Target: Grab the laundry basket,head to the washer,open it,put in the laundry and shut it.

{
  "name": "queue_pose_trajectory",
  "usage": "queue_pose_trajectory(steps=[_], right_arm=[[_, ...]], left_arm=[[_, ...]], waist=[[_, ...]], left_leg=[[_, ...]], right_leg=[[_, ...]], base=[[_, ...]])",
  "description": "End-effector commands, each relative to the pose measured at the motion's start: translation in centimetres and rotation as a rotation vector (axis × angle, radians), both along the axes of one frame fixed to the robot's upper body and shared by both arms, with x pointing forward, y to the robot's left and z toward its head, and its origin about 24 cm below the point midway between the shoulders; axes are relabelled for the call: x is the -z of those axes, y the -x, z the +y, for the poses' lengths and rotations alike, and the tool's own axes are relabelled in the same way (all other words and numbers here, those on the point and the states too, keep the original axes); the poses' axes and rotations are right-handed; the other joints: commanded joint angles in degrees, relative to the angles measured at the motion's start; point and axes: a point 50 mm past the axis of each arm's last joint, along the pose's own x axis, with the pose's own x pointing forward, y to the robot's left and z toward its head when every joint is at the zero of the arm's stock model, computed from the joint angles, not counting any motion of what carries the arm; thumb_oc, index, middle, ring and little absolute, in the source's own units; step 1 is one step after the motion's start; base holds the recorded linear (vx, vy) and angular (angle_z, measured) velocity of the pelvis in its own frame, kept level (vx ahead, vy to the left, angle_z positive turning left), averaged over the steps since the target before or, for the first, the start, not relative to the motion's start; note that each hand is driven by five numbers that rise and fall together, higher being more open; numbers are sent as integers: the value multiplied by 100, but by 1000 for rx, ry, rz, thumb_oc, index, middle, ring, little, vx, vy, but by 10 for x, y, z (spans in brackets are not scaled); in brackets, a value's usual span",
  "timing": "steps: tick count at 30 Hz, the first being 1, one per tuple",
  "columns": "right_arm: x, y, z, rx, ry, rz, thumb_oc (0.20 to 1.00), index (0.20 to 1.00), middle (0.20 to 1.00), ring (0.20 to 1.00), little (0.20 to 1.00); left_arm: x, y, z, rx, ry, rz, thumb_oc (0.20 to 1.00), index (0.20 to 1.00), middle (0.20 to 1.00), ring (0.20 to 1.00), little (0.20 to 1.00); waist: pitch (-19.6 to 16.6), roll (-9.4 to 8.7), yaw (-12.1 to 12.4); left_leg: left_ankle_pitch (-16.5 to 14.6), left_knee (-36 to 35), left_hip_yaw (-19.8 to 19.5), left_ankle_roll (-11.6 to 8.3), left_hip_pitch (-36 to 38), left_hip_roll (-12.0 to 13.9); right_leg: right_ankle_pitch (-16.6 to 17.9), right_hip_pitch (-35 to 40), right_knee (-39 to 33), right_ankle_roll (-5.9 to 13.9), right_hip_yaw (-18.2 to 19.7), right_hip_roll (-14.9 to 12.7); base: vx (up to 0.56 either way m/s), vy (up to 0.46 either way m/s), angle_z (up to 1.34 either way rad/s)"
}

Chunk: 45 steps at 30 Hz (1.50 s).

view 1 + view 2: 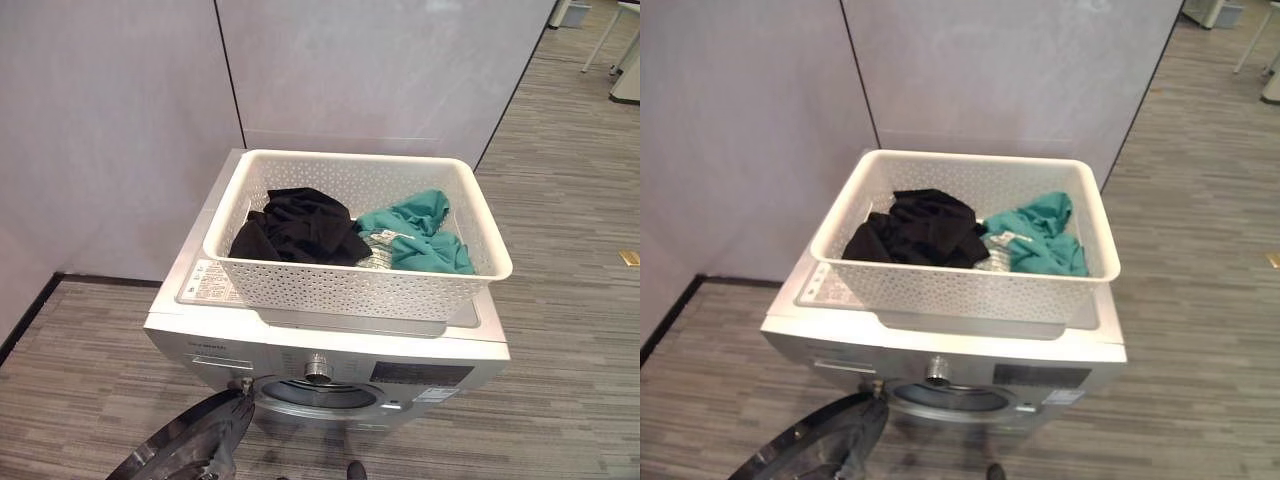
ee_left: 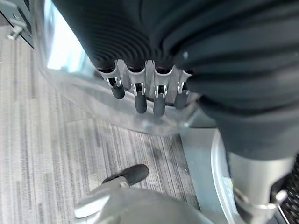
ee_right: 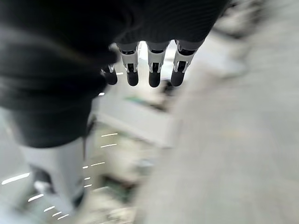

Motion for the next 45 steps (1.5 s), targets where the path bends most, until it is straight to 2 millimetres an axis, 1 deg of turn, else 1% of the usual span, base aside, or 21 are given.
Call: queue_pose_trajectory(steps=[1, 2, 3, 5, 6, 7, 9, 11, 12, 14, 15, 16, 18, 21, 24, 27, 31, 36, 41, 43, 45], right_arm=[[-60, -22, 31, -146, 270, -110, 1000, 1000, 1000, 1000, 1000], [-73, -25, 40, -194, 310, -136, 1000, 1000, 1000, 1000, 1000], [-74, -26, 41, -196, 310, -136, 1000, 1000, 1000, 1000, 1000], [-94, -39, 51, -303, 317, -164, 1000, 1000, 1000, 1000, 1000], [-99, -46, 53, -314, 332, -139, 1000, 1000, 1000, 1000, 1000], [-112, -65, 68, -352, 438, -42, 1000, 1000, 1000, 1000, 1000], [-123, -77, 73, -368, 484, 19, 1000, 1000, 1000, 1000, 1000], [-125, -85, 75, -377, 483, 38, 1000, 1000, 1000, 1000, 1000], [-128, -95, 77, -374, 516, 135, 1000, 1000, 1000, 1000, 1000], [-129, -108, 83, -384, 574, 241, 1000, 1000, 1000, 1000, 1000], [-131, -110, 86, -390, 579, 240, 1000, 1000, 1000, 1000, 1000], [-123, -119, 93, -438, 620, 378, 1000, 1000, 1000, 1000, 1000], [-117, -127, 104, -491, 684, 511, 1000, 1000, 1000, 1000, 1000], [-82, -128, 128, -657, 804, 836, 1000, 1000, 1000, 1000, 1000], [-70, -126, 132, -689, 814, 866, 1000, 1000, 1000, 1000, 1000], [-51, -114, 152, -813, 884, 974, 1000, 1000, 1000, 1000, 1000], [-39, -109, 156, -830, 935, 1030, 1000, 1000, 1000, 1000, 1000], [-31, -109, 145, -641, 1173, 1039, 1000, 1000, 1000, 1000, 1000], [-28, -113, 139, -555, 1273, 1019, 1000, 1000, 1000, 1000, 1000], [-23, -115, 138, -468, 1465, 1043, 1000, 1000, 1000, 1000, 1000], [-20, -120, 141, -433, 1575, 1027, 1000, 1000, 1000, 1000, 1000]], left_arm=[[-4, 6, 22, 11, -64, 47, 1000, 1000, 1000, 1000, 1000], [-4, 8, 23, 3, -63, 51, 1000, 1000, 1000, 1000, 1000], [-4, 8, 23, 1, -61, 51, 1000, 1000, 1000, 1000, 1000], [-3, 15, 22, -7, -52, 71, 1000, 1000, 1000, 1000, 1000], [-2, 18, 22, -1, -46, 79, 1000, 1000, 1000, 1000, 1000], [-2, 20, 24, -18, -41, 82, 1000, 1000, 1000, 1000, 1000], [-3, 23, 28, -38, -47, 87, 1000, 1000, 1000, 1000, 1000], [-3, 25, 27, -55, -42, 89, 1000, 1000, 1000, 1000, 1000], [-4, 27, 31, -78, -45, 93, 1000, 1000, 1000, 1000, 1000], [-4, 31, 32, -99, -40, 105, 1000, 1000, 1000, 1000, 1000], [-3, 31, 30, -105, -35, 106, 1000, 1000, 1000, 1000, 1000], [-3, 35, 33, -121, -38, 126, 1000, 1000, 1000, 1000, 1000], [-2, 40, 32, -145, -21, 151, 1000, 1000, 1000, 1000, 1000], [-2, 49, 31, -162, 20, 172, 1000, 1000, 1000, 1000, 1000], [-2, 43, 29, -163, 26, 147, 1000, 1000, 1000, 1000, 1000], [-5, 31, 36, -170, 14, 86, 1000, 1000, 1000, 1000, 1000], [-6, 23, 36, -158, 14, 67, 1000, 1000, 1000, 1000, 1000], [-9, 17, 43, -157, -13, 51, 1000, 1000, 1000, 1000, 1000], [-9, 21, 46, -125, -34, 77, 1000, 1000, 1000, 1000, 1000], [-9, 22, 46, -109, -39, 88, 1000, 1000, 1000, 1000, 1000], [-9, 24, 48, -102, -55, 103, 1000, 1000, 1000, 1000, 1000]], waist=[[-364, -479, 316], [-385, -509, 341], [-381, -504, 330], [-406, -601, 454], [-408, -659, 538], [-405, -742, 610], [-377, -869, 772], [-377, -879, 749], [-333, -999, 909], [-306, -1069, 950], [-311, -1042, 916], [-298, -1161, 997], [-308, -1191, 972], [-318, -1287, 1018], [-295, -1286, 1012], [-236, -1349, 1053], [-191, -1375, 1046], [-106, -1365, 1019], [-67, -1375, 1093], [-34, -1372, 1129], [-14, -1379, 1149]], left_leg=[[170, 24, -148, -107, -438, 121], [172, 24, -164, -110, -454, 117], [166, 24, -166, -110, -446, 116], [185, 24, -221, -128, -461, 106], [196, 24, -263, -136, -477, 104], [221, 24, -347, -150, -518, 94], [251, 24, -453, -156, -566, 91], [261, 24, -483, -156, -583, 87], [289, 24, -550, -157, -622, 91], [305, 24, -578, -156, -646, 87], [304, 24, -577, -155, -644, 86], [311, 24, -596, -157, -658, 86], [305, 24, -595, -162, -652, 92], [280, 24, -619, -164, -664, 108], [276, 24, -600, -161, -659, 113], [261, 24, -613, -151, -665, 110], [248, 24, -595, -140, -660, 119], [209, 24, -562, -100, -623, 109], [199, 24, -550, -76, -648, 80], [184, 24, -521, -68, -663, 67], [177, 24, -483, -65, -670, 65]], right_leg=[[-296, 106, 44, 512, 144, -374], [-296, 103, 47, 512, 122, -378], [-303, 111, 47, 512, 120, -379], [-307, 136, 48, 505, 50, -386], [-307, 140, 51, 501, 5, -387], [-310, 150, 69, 499, -88, -391], [-318, 148, 112, 494, -202, -389], [-328, 141, 139, 494, -242, -391], [-332, 127, 184, 489, -326, -391], [-325, 119, 205, 489, -373, -393], [-326, 120, 206, 489, -372, -393], [-325, 127, 212, 491, -406, -396], [-333, 138, 220, 502, -431, -397], [-366, 148, 266, 531, -517, -427], [-363, 130, 295, 542, -519, -438], [-401, 95, 398, 552, -568, -442], [-416, 55, 488, 562, -564, -445], [-401, 23, 509, 586, -536, -460], [-371, 25, 389, 589, -506, -468], [-353, 18, 331, 595, -468, -473], [-328, 7, 295, 597, -434, -472]], base=[[7, 4, 12], [44, 1, 9], [16, 2, 3], [17, 3, 11], [11, 1, 20], [8, -5, 24], [4, -2, 33], [-1, -5, 36], [-2, -4, 24], [1, 3, 16], [14, -2, 24], [23, -4, 26], [33, 0, 14], [40, 22, 4], [0, 0, 0], [0, 0, 0], [0, 0, 0], [0, 3, -1], [0, 0, 0], [0, 0, 0], [-3, 3, -4]])
